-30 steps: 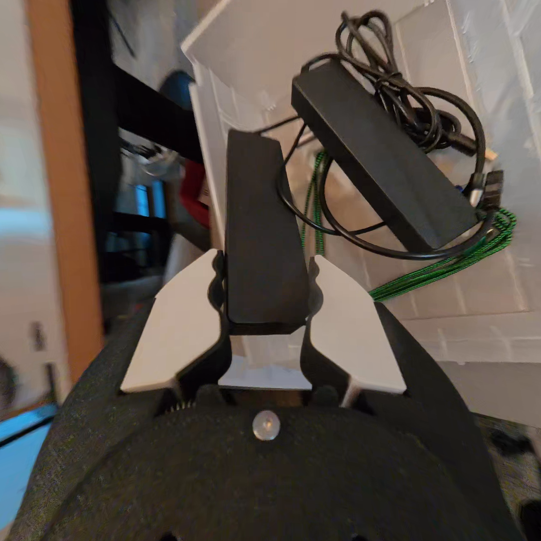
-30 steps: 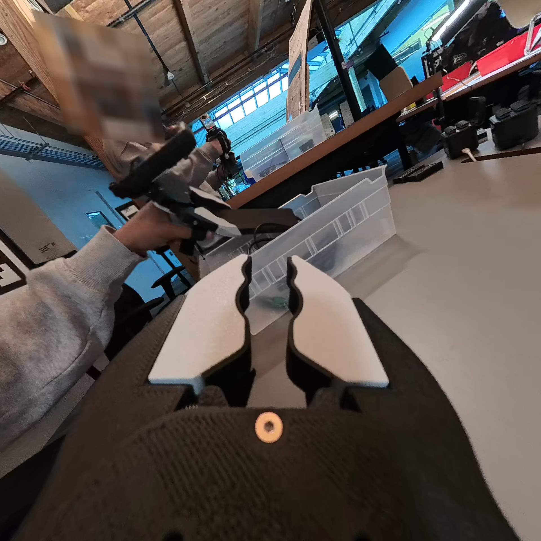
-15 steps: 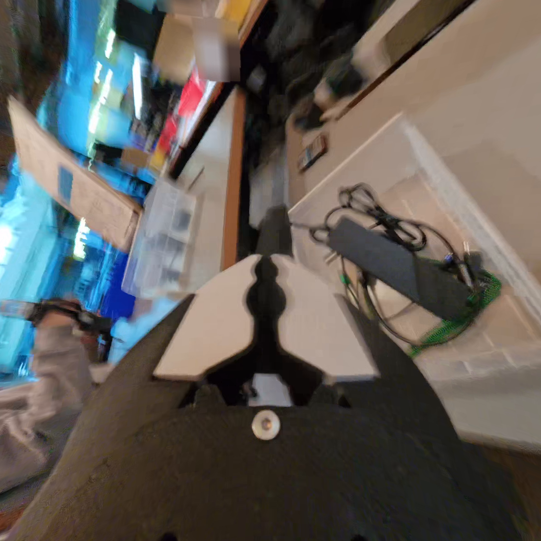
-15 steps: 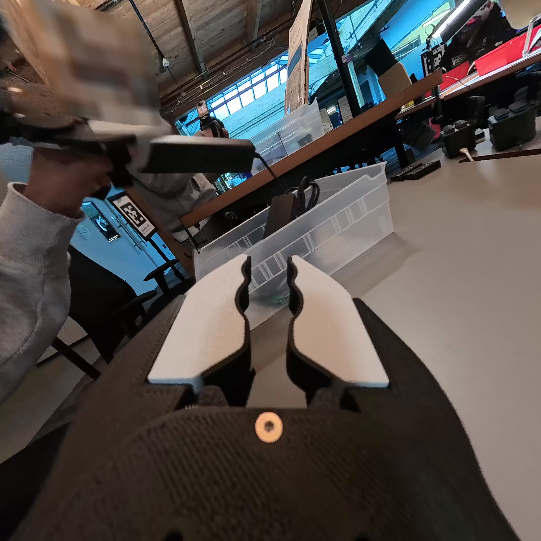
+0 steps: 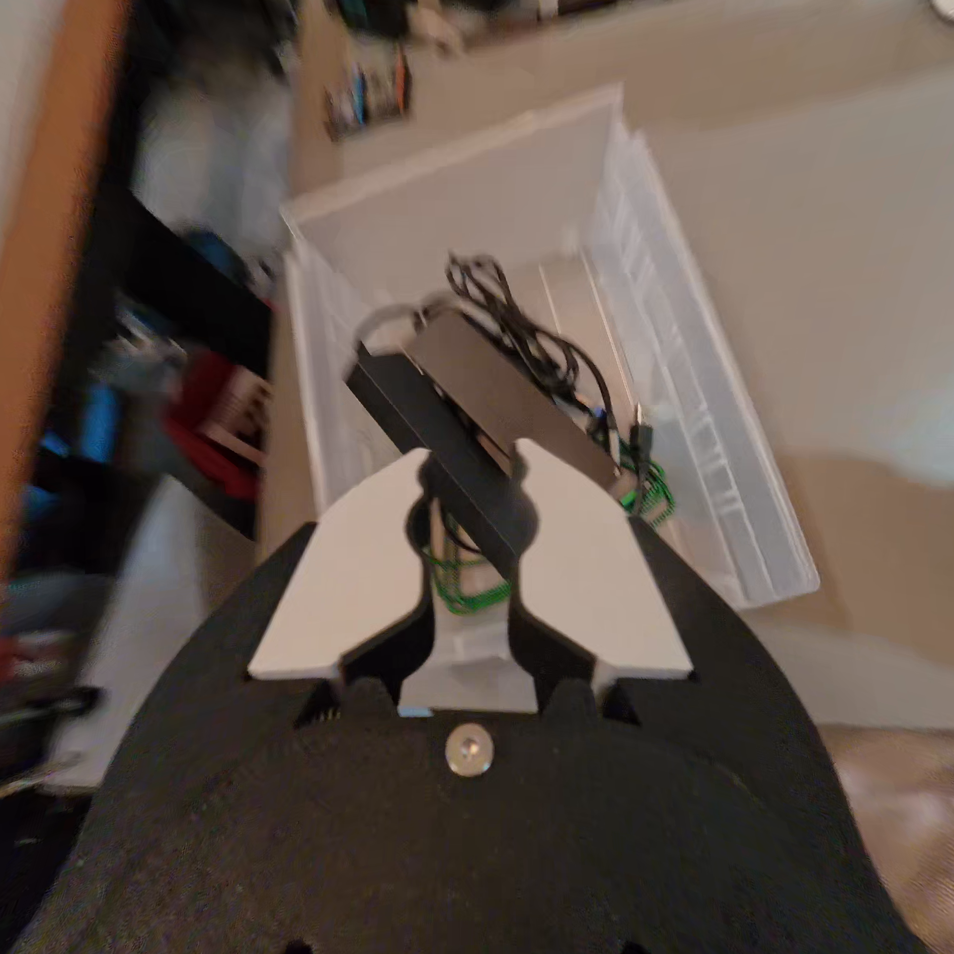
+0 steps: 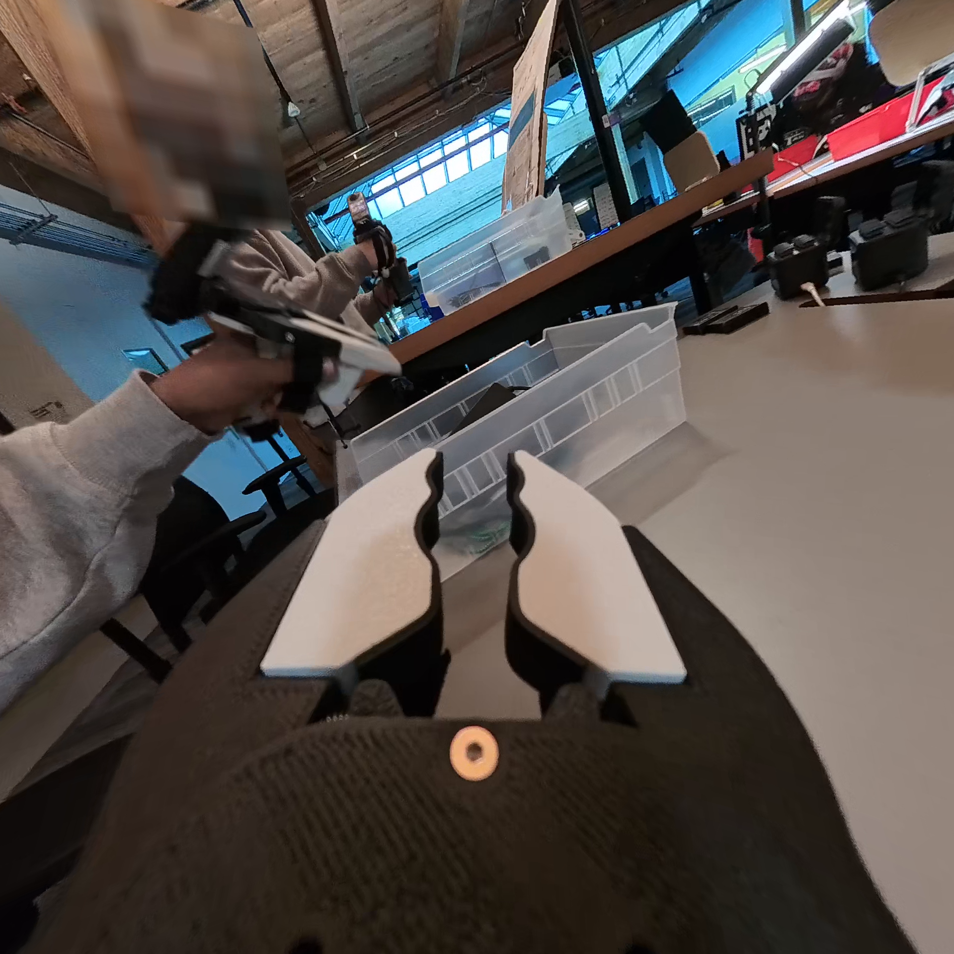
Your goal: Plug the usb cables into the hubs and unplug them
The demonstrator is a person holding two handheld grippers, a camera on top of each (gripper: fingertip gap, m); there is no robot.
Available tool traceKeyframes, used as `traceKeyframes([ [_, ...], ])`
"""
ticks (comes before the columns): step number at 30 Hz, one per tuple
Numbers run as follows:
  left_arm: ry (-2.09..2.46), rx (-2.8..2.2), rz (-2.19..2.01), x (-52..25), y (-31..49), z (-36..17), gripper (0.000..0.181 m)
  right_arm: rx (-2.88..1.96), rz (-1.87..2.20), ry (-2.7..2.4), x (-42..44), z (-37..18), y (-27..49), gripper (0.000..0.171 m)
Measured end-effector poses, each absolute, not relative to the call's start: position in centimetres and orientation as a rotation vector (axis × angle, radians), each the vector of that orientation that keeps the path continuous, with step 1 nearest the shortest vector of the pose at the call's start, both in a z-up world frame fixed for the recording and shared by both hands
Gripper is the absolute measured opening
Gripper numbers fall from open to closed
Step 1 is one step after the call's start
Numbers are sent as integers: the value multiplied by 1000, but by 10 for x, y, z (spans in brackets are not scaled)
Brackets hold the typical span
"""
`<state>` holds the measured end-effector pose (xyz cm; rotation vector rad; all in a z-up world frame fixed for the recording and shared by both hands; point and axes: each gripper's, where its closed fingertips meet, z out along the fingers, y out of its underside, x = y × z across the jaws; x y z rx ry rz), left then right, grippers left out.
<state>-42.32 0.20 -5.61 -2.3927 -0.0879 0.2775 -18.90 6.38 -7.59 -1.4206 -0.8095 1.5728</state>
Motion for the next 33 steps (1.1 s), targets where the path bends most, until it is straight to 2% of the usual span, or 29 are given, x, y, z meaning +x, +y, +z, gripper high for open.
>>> traceKeyframes([
  [1, -163, -2472, 181, -424, -3, -78, 43, -1422, 1581, -809, -189, -76, 63, 24],
  [2, -230, -2539, 89, -424, -7, -97, 52, -1421, 1587, -808, -189, -75, 62, 24],
  [5, -376, -2595, -37, -429, -10, -136, 56, -1412, 1579, -808, -188, -74, 63, 24],
  [10, -415, -2700, 10, -434, -12, -173, 75, -1416, 1586, -792, -187, -74, 65, 23],
  [13, -392, -2698, -2, -432, -7, -179, 44, -1422, 1594, -786, -187, -74, 66, 24],
  [16, -382, -2664, -18, -430, -5, -172, 37, -1424, 1594, -790, -188, -75, 65, 24],
  [19, -349, -2585, 101, -442, -5, -153, 30, -1431, 1597, -792, -189, -76, 65, 24],
  [22, -281, -2427, 235, -455, -1, -111, 25, -1434, 1607, -784, -189, -76, 66, 24],
  [27, -74, -2266, 615, -462, 0, -43, 25, -1444, 1613, -777, -189, -78, 67, 24],
  [33, 239, -2123, 1048, -435, 10, 16, 25, -1450, 1612, -777, -189, -79, 68, 24],
])
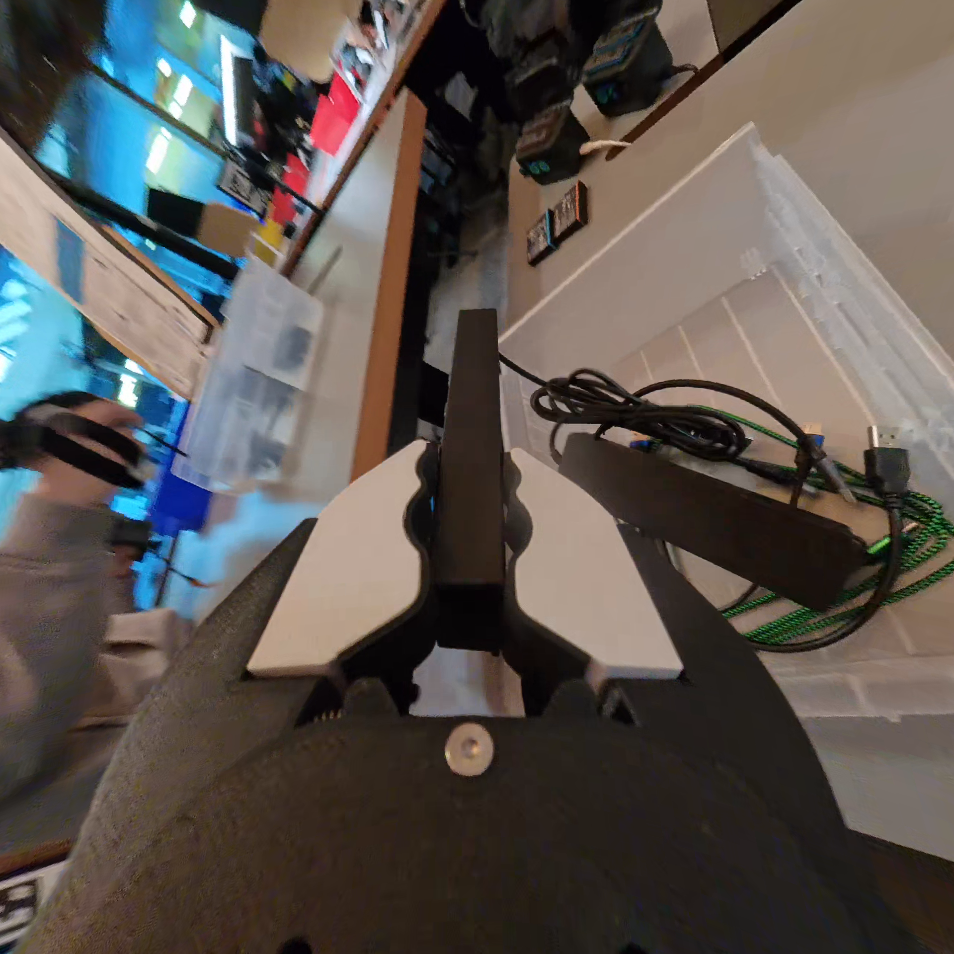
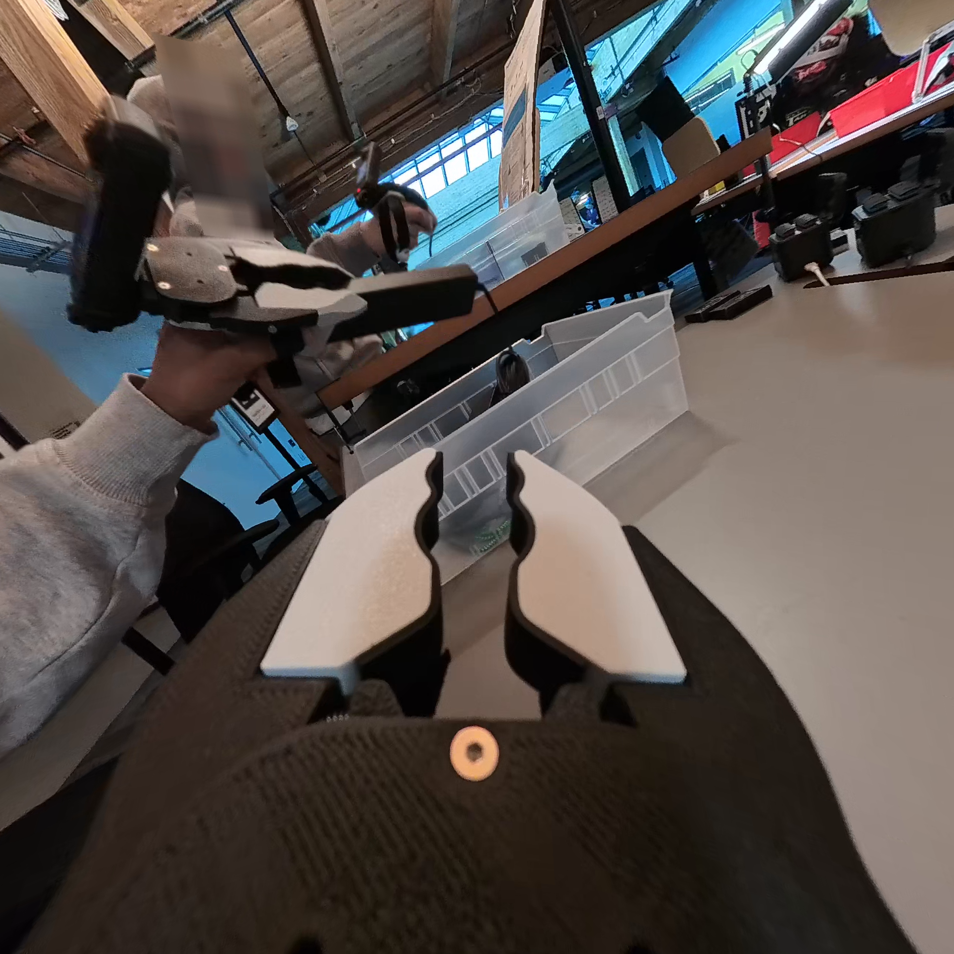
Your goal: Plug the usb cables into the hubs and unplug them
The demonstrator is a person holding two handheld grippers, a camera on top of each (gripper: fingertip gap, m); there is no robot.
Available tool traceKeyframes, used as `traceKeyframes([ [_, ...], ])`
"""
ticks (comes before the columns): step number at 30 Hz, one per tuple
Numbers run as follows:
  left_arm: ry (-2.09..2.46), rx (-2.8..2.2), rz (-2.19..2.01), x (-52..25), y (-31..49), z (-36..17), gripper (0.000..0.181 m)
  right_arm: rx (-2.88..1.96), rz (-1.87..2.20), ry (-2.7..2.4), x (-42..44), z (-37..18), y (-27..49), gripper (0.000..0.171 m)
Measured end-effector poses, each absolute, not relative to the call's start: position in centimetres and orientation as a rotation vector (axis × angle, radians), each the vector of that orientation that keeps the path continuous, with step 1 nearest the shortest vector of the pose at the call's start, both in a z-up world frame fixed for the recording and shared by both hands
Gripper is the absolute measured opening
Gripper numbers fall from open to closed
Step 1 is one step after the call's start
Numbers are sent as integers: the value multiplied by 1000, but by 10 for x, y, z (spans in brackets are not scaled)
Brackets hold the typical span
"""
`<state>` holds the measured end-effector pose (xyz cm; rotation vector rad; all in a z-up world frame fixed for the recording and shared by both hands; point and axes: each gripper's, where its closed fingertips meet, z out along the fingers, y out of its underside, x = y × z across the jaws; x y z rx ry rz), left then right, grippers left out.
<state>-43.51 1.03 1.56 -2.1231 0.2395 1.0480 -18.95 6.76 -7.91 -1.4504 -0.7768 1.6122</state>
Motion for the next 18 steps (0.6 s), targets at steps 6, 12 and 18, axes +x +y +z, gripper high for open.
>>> traceKeyframes([
  [6, 377, -1948, 1197, -406, 29, 60, 25, -1453, 1615, -771, -189, -79, 68, 24],
  [12, 376, -1729, 1263, -391, 32, 119, 25, -1460, 1636, -749, -188, -79, 71, 24],
  [18, 457, -1645, 1030, -336, 31, 132, 24, -1450, 1654, -705, -183, -74, 77, 24],
])
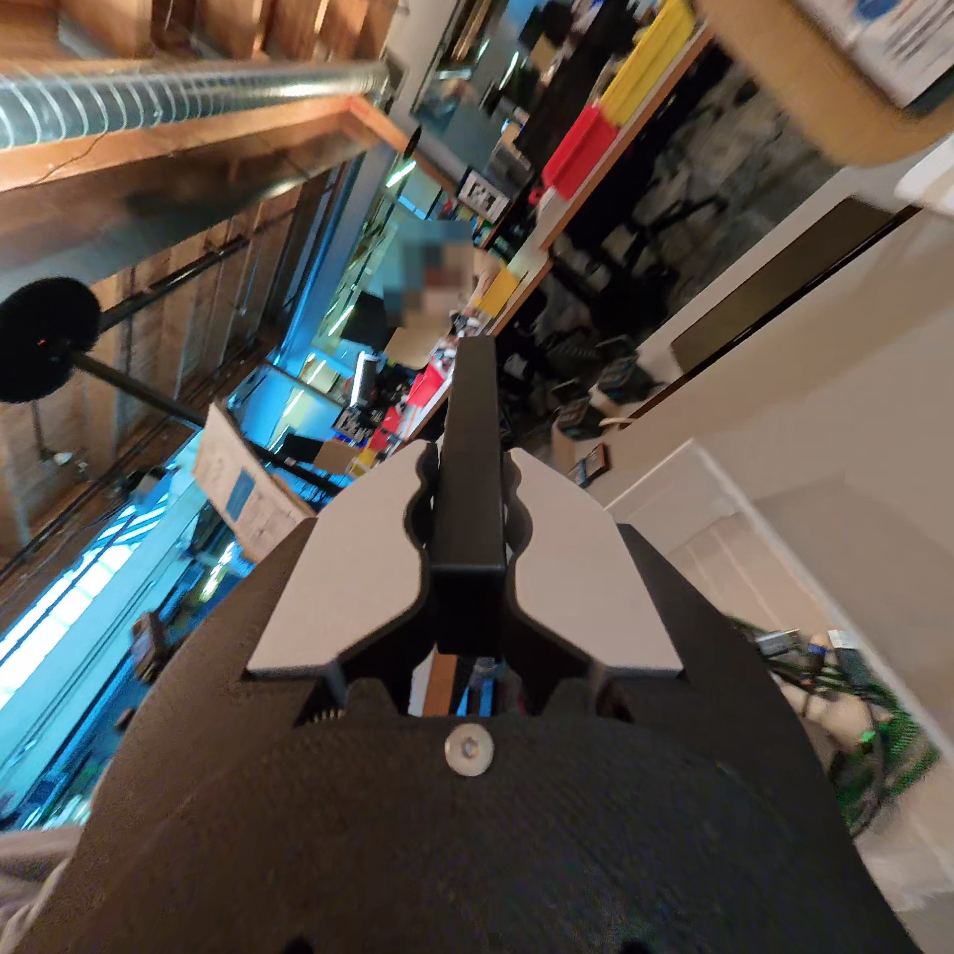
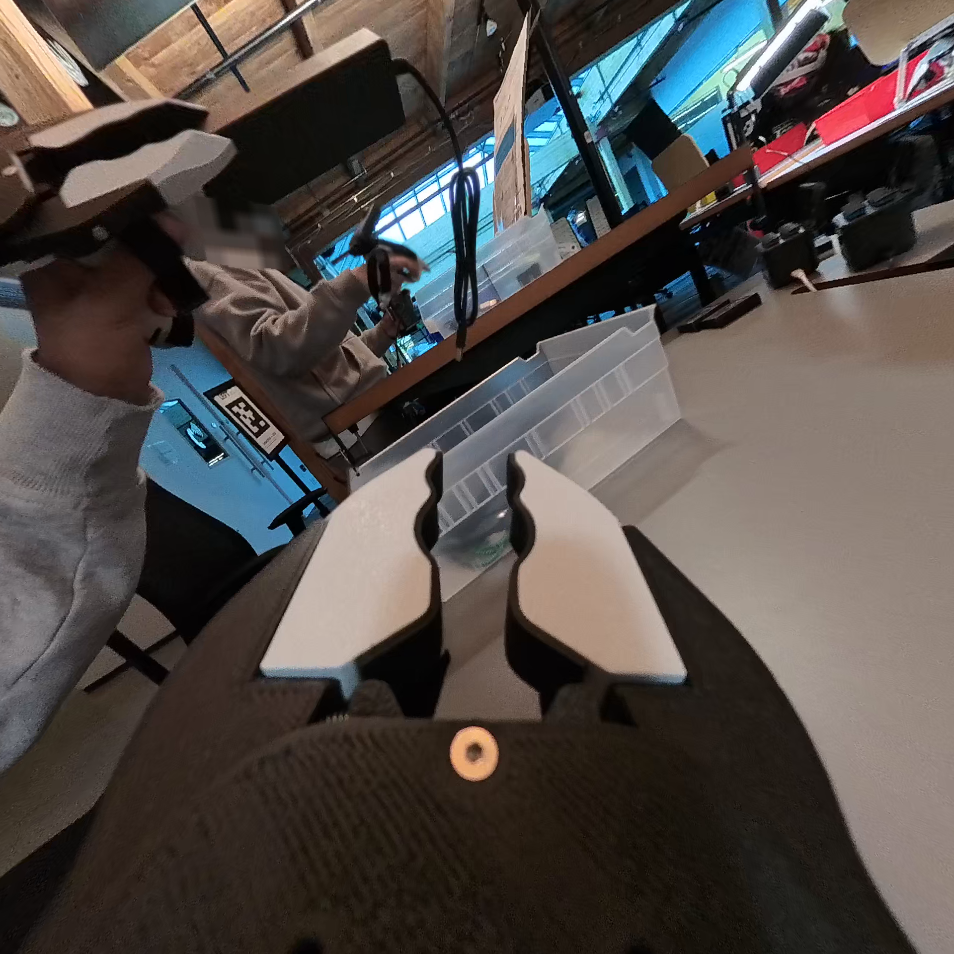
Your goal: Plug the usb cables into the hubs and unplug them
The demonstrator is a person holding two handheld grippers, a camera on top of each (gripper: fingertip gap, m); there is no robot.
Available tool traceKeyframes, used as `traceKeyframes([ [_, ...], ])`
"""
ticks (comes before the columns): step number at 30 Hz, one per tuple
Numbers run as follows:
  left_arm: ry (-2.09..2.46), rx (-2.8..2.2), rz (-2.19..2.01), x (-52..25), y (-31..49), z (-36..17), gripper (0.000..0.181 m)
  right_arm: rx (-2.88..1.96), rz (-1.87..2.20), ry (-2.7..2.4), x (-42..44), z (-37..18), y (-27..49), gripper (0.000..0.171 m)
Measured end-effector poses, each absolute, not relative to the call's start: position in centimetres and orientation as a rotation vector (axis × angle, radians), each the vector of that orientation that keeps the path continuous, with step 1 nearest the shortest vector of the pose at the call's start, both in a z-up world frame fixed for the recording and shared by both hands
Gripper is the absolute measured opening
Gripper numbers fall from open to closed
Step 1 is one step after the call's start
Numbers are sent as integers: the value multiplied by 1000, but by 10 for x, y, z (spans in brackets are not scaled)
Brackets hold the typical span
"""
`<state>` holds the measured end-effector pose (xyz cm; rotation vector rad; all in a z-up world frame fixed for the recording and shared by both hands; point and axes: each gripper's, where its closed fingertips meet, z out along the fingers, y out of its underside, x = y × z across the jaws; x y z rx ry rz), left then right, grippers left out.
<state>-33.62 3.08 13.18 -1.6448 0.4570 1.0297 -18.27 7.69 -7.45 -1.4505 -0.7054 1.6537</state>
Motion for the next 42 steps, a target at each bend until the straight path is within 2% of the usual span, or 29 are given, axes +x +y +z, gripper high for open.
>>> traceKeyframes([
  [5, 634, -1633, 761, -265, 31, 113, 25, -1329, 1452, -675, -156, -49, 97, 24],
  [9, 820, -1665, 491, -203, 34, 83, 24, -1070, 1231, -784, -111, 12, 90, 30],
  [13, 1005, -1638, 235, -143, 38, 53, 25, -930, 1020, -1092, -91, 33, 82, 65],
  [16, 1140, -1585, 34, -100, 36, 37, 24, -852, 856, -1259, -82, 34, 87, 72],
  [18, 1181, -1578, -10, -89, 40, 32, 24, -925, 912, -1460, -80, 17, 80, 53],
  [20, 1189, -1581, -102, -83, 43, 27, 25, -1021, 841, -1619, -75, -5, 84, 45],
  [24, 1244, -1578, -264, -67, 45, 9, 24, -1180, 804, -1864, -60, -49, 81, 32],
  [27, 1335, -1603, -326, -48, 45, -14, 25, -1335, 871, -1986, -35, -83, 72, 31],
  [30, 1278, -1570, -428, -28, 55, -20, 29, -1399, 949, -1850, -12, -93, 69, 28],
  [35, 951, -1662, -491, -11, 105, -46, 59, -1646, 1304, -1437, 21, -122, 71, 26],
  [39, 571, -1662, -484, -29, 122, -66, 82, -1701, 1406, -1039, 49, -117, 108, 26],
  [42, 285, -1637, -663, -37, 110, -84, 76, -1745, 1195, -831, 67, -110, 137, 26],
])
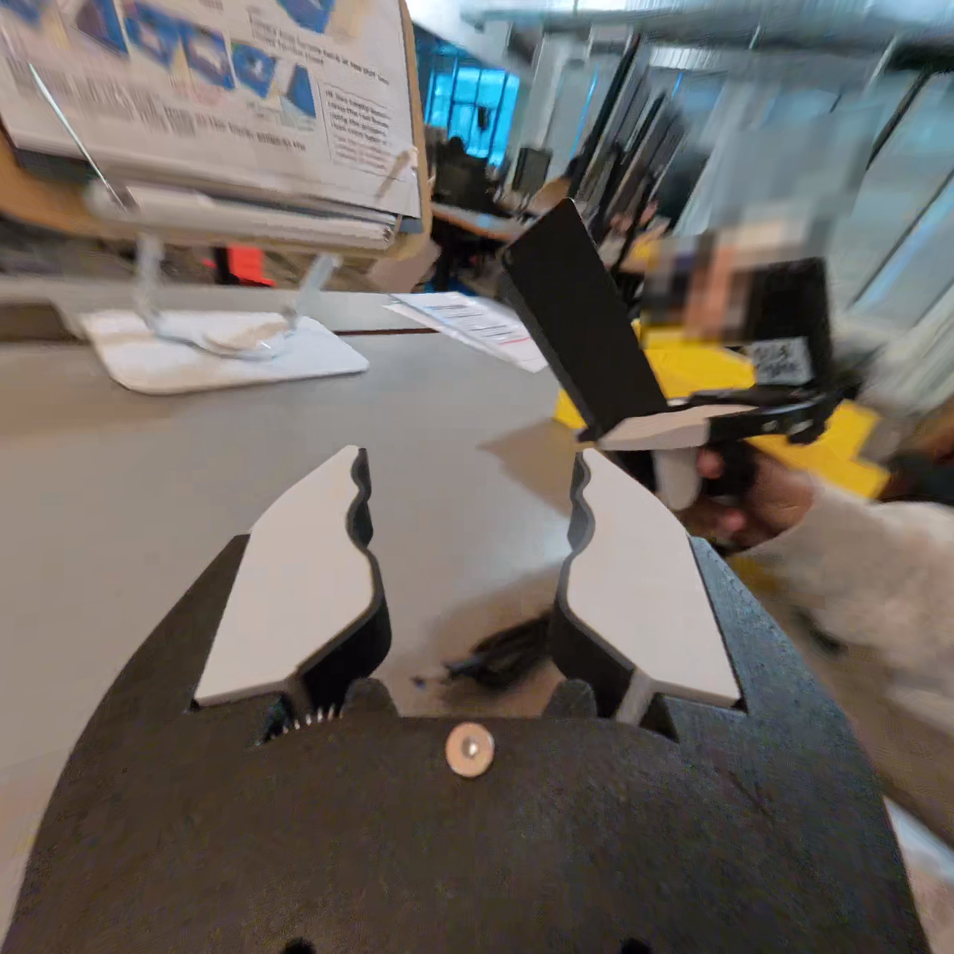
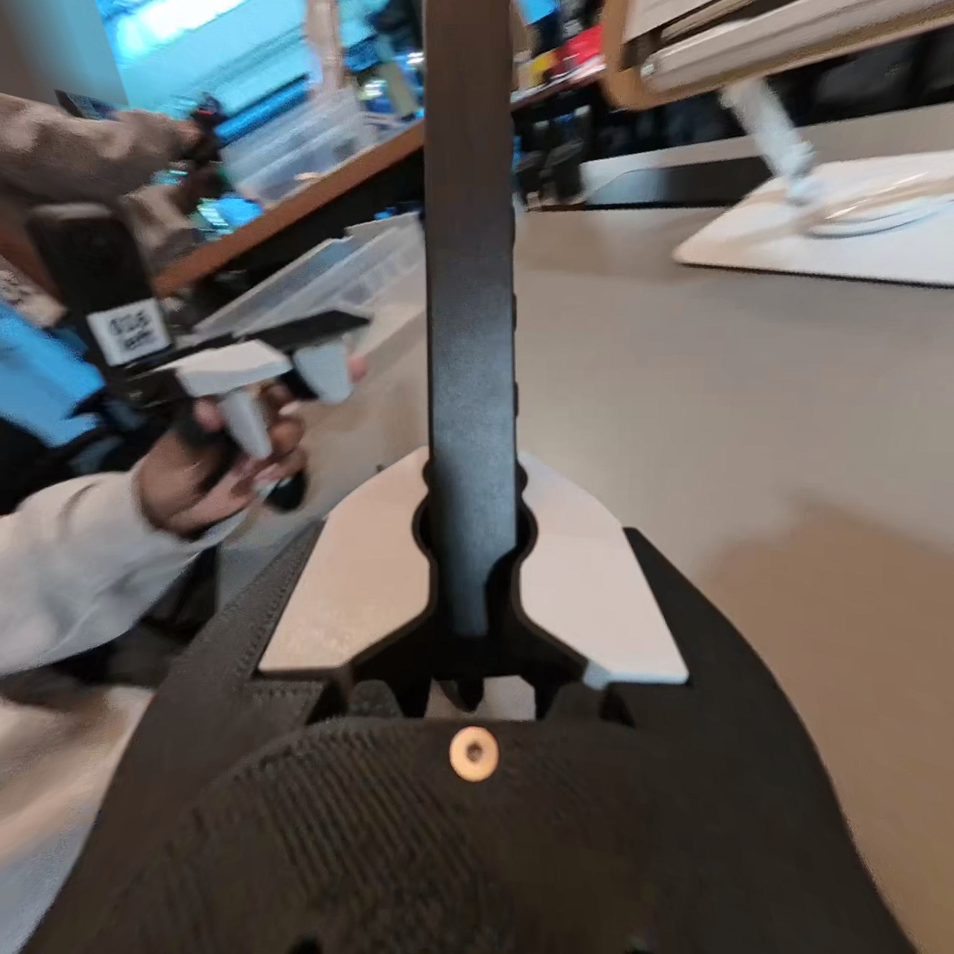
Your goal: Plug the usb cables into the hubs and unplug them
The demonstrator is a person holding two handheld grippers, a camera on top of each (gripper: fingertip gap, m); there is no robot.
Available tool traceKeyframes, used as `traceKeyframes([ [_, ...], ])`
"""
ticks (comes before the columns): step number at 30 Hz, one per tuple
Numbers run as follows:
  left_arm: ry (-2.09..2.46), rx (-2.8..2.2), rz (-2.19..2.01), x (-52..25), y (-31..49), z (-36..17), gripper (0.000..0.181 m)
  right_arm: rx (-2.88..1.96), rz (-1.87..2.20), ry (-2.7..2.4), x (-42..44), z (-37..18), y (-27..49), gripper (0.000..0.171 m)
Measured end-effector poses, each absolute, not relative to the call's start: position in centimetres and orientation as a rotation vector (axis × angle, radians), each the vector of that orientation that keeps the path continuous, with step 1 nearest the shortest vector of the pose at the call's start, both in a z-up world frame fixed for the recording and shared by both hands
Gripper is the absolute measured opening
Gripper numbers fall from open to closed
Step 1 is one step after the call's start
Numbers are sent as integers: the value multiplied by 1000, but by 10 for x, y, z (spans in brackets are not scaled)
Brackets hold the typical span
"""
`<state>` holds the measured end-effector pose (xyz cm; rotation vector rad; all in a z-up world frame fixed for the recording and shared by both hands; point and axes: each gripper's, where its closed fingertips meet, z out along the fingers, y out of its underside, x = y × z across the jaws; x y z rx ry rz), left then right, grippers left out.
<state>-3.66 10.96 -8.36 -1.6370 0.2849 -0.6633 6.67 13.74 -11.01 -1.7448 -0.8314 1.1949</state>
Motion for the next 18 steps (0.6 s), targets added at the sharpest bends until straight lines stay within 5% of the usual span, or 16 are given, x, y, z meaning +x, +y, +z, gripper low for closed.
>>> traceKeyframes([
  [6, 7, -1636, -1389, 13, 92, -106, 87, -1809, 733, -768, 53, -113, 118, 26],
  [18, -139, -1584, -1573, 0, 84, -103, 71, -1568, -139, -1211, 21, -148, 102, 26],
])
